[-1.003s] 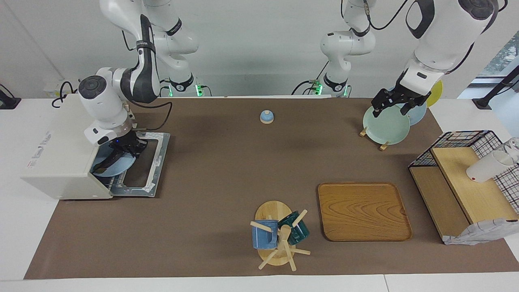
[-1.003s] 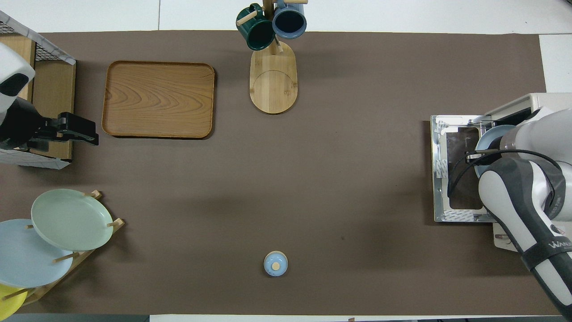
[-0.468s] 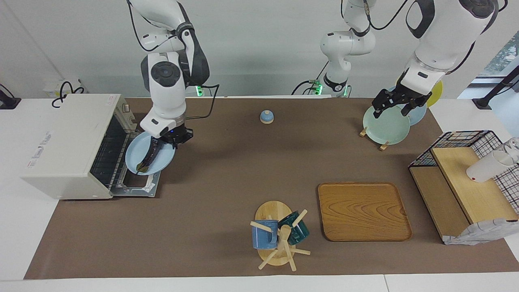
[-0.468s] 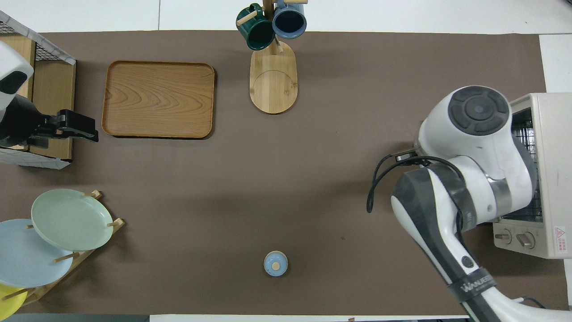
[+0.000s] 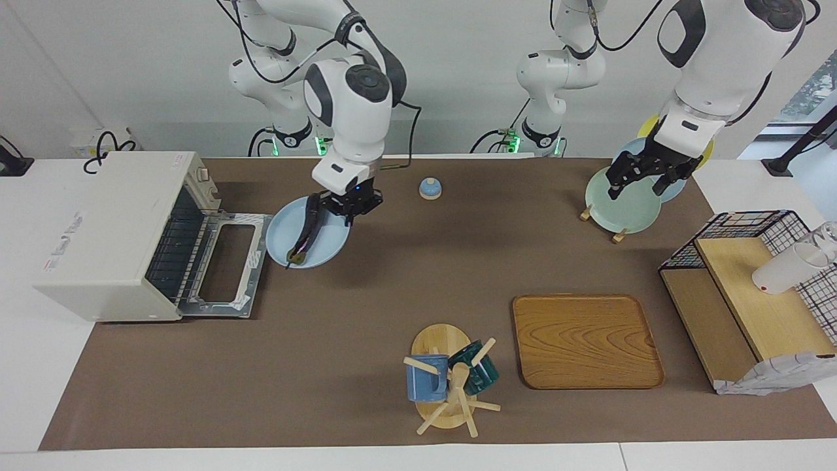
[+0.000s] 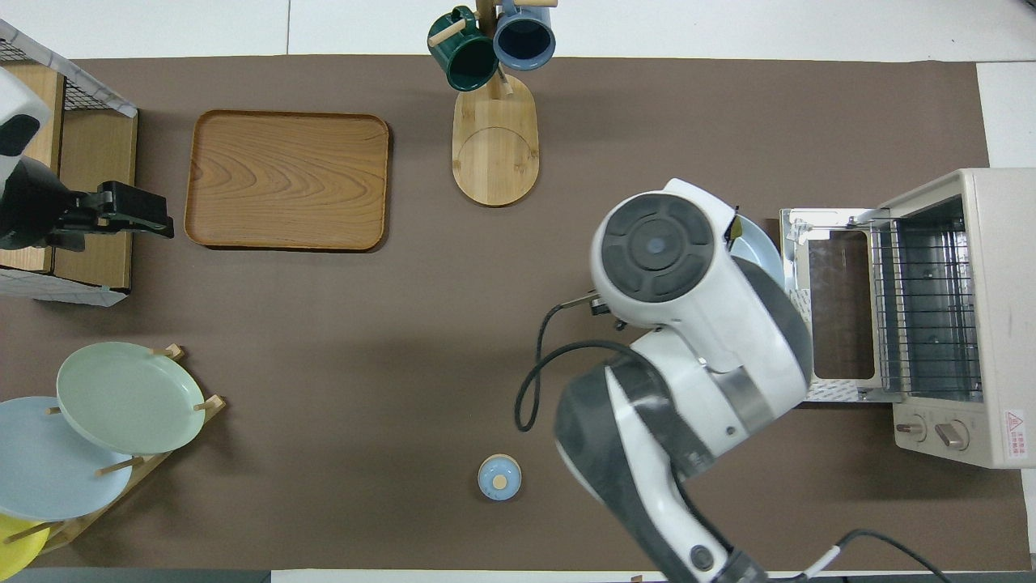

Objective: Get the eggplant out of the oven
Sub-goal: 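Carry the eggplant out and lower it onto the blue plate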

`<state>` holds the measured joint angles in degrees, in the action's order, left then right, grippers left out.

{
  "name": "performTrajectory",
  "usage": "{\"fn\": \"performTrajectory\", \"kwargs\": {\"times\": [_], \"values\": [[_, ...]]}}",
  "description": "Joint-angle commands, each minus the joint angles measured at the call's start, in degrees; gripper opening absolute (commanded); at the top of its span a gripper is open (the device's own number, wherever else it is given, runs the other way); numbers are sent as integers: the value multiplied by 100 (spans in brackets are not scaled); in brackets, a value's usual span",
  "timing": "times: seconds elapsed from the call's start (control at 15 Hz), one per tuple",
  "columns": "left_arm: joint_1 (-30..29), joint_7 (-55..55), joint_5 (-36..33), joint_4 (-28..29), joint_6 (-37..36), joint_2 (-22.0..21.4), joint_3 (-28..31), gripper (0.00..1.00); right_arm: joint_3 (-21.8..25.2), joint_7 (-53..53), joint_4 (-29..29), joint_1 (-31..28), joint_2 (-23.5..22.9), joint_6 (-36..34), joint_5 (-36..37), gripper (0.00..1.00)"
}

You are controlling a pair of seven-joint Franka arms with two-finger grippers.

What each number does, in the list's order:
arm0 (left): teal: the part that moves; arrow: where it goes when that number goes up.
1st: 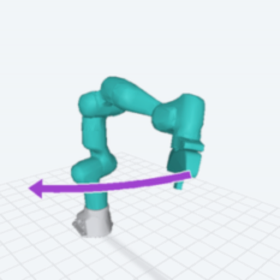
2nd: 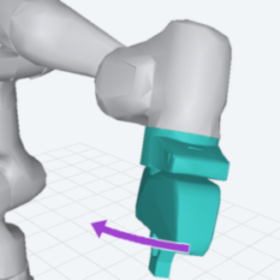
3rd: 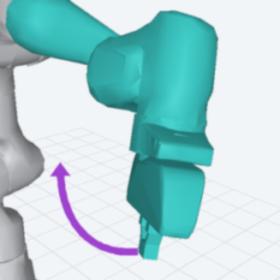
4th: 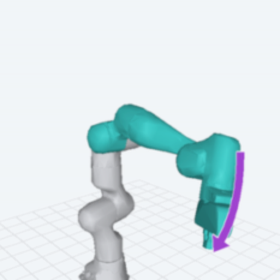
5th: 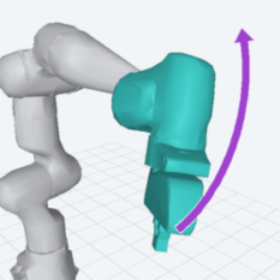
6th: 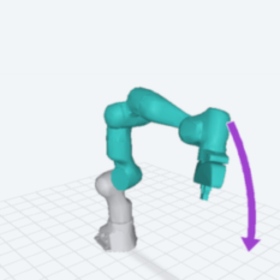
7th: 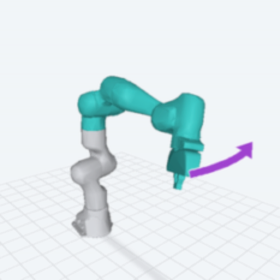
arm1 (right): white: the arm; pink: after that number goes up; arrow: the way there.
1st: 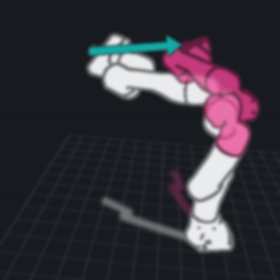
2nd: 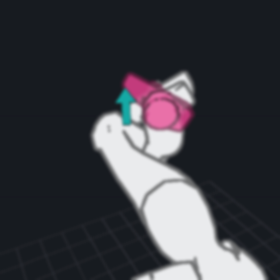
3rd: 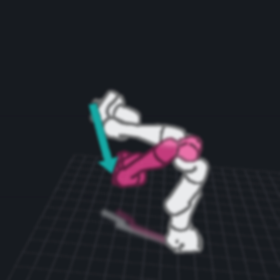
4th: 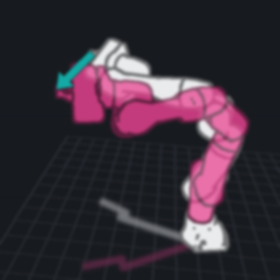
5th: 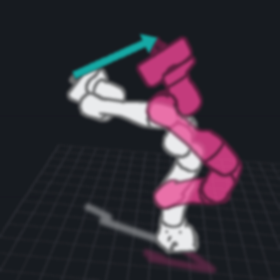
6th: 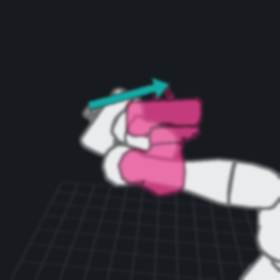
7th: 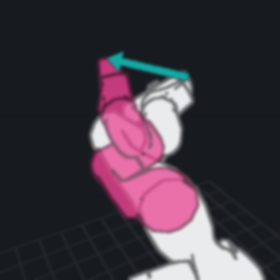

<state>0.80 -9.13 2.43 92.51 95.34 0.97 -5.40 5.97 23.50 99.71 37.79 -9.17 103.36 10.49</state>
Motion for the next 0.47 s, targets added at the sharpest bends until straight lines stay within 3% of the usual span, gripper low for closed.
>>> {"fn": "performTrajectory", "kwargs": {"times": [0.0, 0.13, 0.33, 0.4], "values": [[-168, 43, 29, 30, 388, 149, -57, 100, -17, 574, -1599, 552, -1258, -640, -47, 0], [-177, 43, 21, -31, 590, 403, -57, 100, -139, 1023, -2278, 808, -1919, -669, -230, 0], [-299, 244, 3, -137, 793, 737, -49, 100, -394, 1130, -2237, 862, -2211, 251, -398, 0], [-361, 384, 12, -189, 793, 851, -49, 100, -412, 1156, -1976, 923, -2212, 594, -451, 0]]}}
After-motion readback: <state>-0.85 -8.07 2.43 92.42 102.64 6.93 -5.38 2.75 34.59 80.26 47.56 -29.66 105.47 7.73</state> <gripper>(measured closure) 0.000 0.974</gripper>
